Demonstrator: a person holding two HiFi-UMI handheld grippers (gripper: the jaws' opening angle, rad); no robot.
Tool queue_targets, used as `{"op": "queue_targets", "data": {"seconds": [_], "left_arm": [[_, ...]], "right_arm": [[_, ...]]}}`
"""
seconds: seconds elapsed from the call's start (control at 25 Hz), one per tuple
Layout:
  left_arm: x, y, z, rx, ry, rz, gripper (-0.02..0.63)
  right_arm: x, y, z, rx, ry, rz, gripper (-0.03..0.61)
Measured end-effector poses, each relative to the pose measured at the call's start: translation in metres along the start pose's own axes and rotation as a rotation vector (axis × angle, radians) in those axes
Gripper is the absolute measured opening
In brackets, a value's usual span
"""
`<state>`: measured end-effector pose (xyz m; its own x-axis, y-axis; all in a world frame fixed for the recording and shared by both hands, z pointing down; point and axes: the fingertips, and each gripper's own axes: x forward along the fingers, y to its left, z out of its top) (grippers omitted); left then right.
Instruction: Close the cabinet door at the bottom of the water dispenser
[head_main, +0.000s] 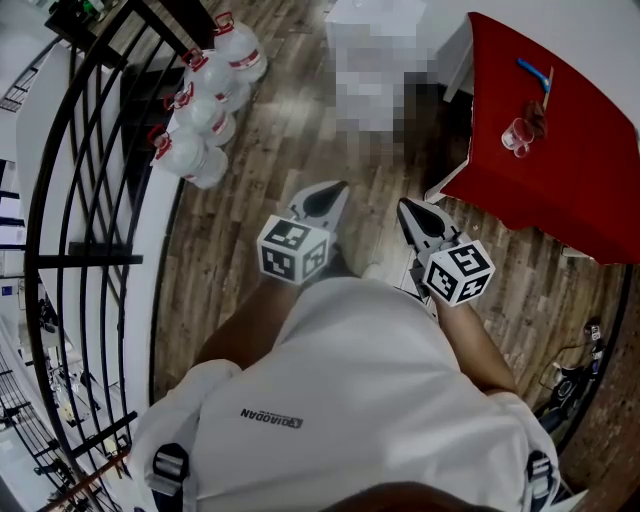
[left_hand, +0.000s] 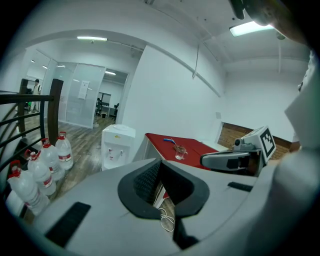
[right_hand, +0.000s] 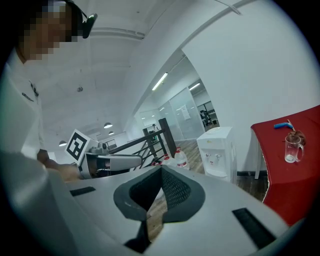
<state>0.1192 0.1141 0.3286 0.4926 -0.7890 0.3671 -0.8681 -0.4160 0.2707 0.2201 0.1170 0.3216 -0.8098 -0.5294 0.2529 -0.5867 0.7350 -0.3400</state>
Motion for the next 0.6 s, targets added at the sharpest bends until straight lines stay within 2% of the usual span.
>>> {"op": "queue_targets", "data": {"seconds": [0.6], "left_arm": [[-0.0013,-0.0038,0.0063,0.014,-0.01,0.001,-0.003]], "right_arm": [[-0.0039,0.0,0.0042,-0.007,-0.002,0.004,0.021]]}}
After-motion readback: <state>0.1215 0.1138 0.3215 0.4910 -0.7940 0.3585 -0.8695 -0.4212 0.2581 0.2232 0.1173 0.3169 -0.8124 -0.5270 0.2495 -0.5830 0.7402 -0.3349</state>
